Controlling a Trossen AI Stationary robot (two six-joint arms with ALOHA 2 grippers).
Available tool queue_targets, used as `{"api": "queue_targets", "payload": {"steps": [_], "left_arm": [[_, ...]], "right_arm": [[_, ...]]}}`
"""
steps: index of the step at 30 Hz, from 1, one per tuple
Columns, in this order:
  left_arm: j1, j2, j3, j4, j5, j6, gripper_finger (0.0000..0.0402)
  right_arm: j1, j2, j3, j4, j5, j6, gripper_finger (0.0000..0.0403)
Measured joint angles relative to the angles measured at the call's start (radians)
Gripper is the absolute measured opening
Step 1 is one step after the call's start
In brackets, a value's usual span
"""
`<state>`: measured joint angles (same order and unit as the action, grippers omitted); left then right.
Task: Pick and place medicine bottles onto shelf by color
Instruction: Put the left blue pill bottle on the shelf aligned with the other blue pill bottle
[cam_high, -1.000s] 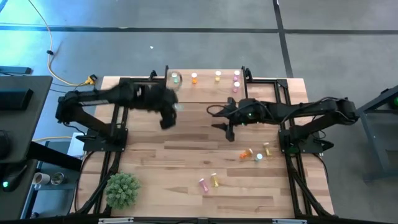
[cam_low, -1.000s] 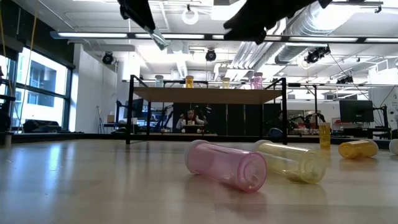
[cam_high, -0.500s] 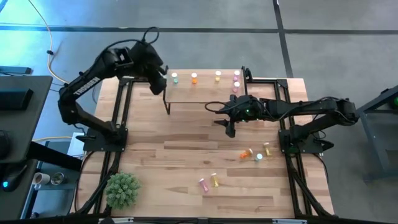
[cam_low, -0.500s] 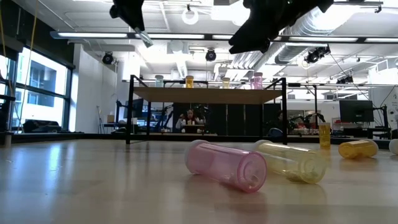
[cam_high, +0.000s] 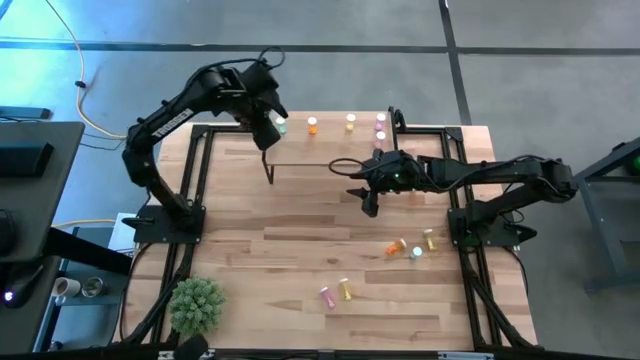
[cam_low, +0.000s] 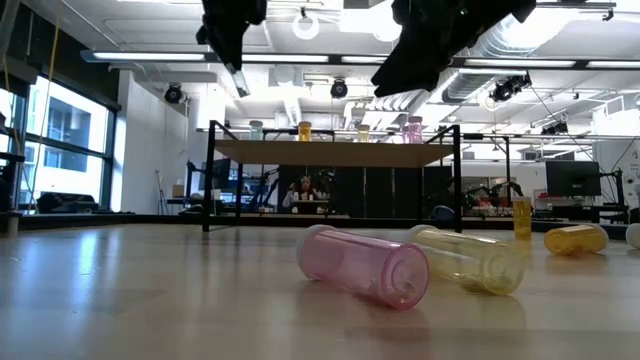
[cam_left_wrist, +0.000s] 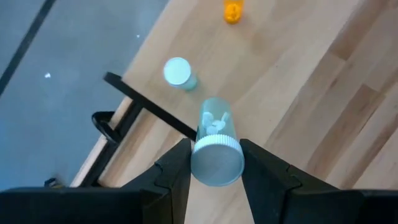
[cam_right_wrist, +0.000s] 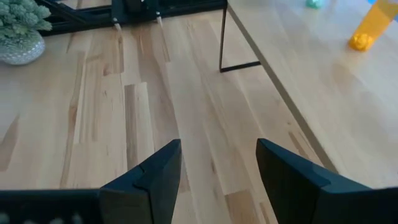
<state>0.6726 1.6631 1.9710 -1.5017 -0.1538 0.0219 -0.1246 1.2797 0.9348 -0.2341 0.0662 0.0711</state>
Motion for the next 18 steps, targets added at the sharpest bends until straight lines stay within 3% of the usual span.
{"api": "queue_targets", "payload": {"steps": [18], "left_arm": [[-0.002, 0.172, 0.001, -0.029, 0.058, 0.016, 0.0115]], "right_arm": [[0.0, 0.0, 0.0, -0.017, -0.004, 0.0, 0.0199]]}}
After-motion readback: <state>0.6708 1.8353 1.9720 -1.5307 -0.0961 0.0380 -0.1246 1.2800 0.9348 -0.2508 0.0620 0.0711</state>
